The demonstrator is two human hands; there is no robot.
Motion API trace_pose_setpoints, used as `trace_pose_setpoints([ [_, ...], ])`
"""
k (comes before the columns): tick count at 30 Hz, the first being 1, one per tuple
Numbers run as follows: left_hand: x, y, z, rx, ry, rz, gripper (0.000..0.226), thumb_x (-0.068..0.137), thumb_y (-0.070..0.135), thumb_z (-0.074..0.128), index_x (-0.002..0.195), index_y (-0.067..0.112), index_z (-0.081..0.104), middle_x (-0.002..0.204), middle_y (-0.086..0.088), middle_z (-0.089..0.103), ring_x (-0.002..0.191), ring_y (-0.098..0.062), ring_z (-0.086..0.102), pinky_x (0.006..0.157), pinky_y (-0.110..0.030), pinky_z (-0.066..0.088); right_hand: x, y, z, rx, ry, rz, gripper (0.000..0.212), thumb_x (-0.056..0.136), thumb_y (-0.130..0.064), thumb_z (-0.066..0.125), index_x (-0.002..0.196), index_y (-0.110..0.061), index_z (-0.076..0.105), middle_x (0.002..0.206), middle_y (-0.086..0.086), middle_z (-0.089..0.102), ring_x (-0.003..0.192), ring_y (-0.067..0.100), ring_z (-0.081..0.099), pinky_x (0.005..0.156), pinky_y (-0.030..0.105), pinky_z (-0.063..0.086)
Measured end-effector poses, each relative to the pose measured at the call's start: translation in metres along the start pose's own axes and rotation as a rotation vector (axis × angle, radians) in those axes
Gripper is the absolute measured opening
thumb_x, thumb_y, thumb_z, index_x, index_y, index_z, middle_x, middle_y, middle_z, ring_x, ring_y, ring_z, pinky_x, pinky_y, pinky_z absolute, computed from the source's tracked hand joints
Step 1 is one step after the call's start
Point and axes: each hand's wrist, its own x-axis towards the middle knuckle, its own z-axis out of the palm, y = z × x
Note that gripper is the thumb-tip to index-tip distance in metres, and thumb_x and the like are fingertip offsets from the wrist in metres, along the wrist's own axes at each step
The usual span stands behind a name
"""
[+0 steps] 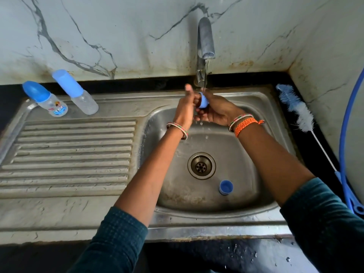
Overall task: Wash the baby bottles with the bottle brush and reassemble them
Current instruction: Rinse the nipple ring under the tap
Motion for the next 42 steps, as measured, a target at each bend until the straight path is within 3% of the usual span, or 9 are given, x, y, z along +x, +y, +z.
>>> trace_pose_setpoints([
  [4,0.001,0.007,-0.01,-0.318,-0.116,-0.336,0.057,0.1,0.05,0.018,0.094,0.009,0.058,0.089,-0.008,0.061,0.076,-0.017,0.056,0.065,-0.032,0.048,0.004,0.003,0.004,0.051,0.087,-0.24,0.02,0.1,-0.008,0.041,0.095,-0.014,0.059,0.085,0.006,0.061,0.062,0.01,0.059,0.05,0.021,0.05],
  [10,0.008,-0.007,-0.026,-0.125,0.371,0.005,0.042,0.097,0.017,0.034,0.066,0.013,0.061,0.054,0.004,0.064,0.046,-0.007,0.057,0.045,-0.018,0.041,0.005,0.004,0.012,0.528,0.095,0.071,0.033,0.097,-0.012,0.026,0.082,-0.001,0.054,0.079,0.014,0.056,0.061,0.021,0.051,0.052,0.023,0.041],
  [13,0.004,-0.019,-0.045,-0.074,0.306,-0.132,0.043,0.098,0.019,0.031,0.067,0.011,0.059,0.048,0.005,0.061,0.049,-0.012,0.055,0.05,-0.019,0.04,0.001,-0.006,0.018,0.662,-0.001,0.05,0.036,0.097,-0.013,0.024,0.086,0.002,0.054,0.071,0.016,0.062,0.052,0.022,0.058,0.049,0.019,0.047],
  [17,-0.011,-0.033,-0.055,0.06,0.141,-0.248,0.042,0.099,0.022,0.03,0.07,0.014,0.059,0.048,0.009,0.062,0.058,-0.013,0.056,0.056,-0.02,0.039,-0.004,-0.013,0.025,0.766,0.125,-0.04,0.034,0.1,-0.009,0.028,0.085,0.007,0.055,0.074,0.02,0.062,0.071,0.027,0.06,0.052,0.031,0.056],
  [20,-0.02,-0.035,-0.055,0.108,0.087,-0.24,0.041,0.099,0.02,0.03,0.071,0.014,0.06,0.06,0.004,0.064,0.059,-0.013,0.055,0.055,-0.02,0.04,-0.003,0.004,0.026,0.263,0.303,-0.29,0.024,0.097,-0.002,0.043,0.081,-0.002,0.061,0.065,0.002,0.069,0.07,0.014,0.063,0.06,0.026,0.055],
  [24,-0.041,-0.03,-0.055,0.175,-0.074,-0.22,0.032,0.099,0.015,0.036,0.077,0.015,0.059,0.075,-0.001,0.062,0.065,-0.014,0.055,0.059,-0.021,0.044,-0.023,0.034,0.026,-0.845,0.454,-0.563,0.026,0.092,-0.011,0.061,0.114,0.002,0.067,0.113,0.014,0.068,0.107,0.018,0.061,0.092,0.018,0.04],
  [31,-0.072,-0.031,-0.07,-0.421,-0.139,-0.368,0.019,0.1,0.012,0.043,0.088,0.008,0.056,0.054,0.002,0.063,0.049,-0.007,0.062,0.056,-0.023,0.056,-0.068,0.07,0.061,-0.912,0.237,-0.631,0.042,0.081,-0.003,0.07,0.122,-0.008,0.064,0.118,0.01,0.066,0.106,0.011,0.059,0.088,0.0,0.037],
  [38,-0.102,-0.035,-0.121,-0.31,-0.099,-0.315,0.024,0.094,-0.006,0.045,0.091,0.013,0.059,0.062,0.004,0.067,0.058,-0.008,0.062,0.058,-0.022,0.052,-0.08,0.103,0.109,-1.045,0.49,-0.727,0.044,0.076,-0.01,0.072,0.12,-0.012,0.062,0.117,0.01,0.063,0.108,0.028,0.057,0.088,0.031,0.045],
  [42,-0.12,-0.036,-0.177,0.177,-0.082,-0.232,0.028,0.094,0.001,0.05,0.118,0.013,0.057,0.078,0.007,0.054,0.069,-0.004,0.047,0.056,-0.017,0.042,-0.086,0.152,0.128,-1.282,0.527,-0.05,0.034,0.076,-0.021,0.071,0.109,-0.015,0.067,0.113,0.014,0.065,0.104,0.037,0.059,0.08,0.037,0.048],
])
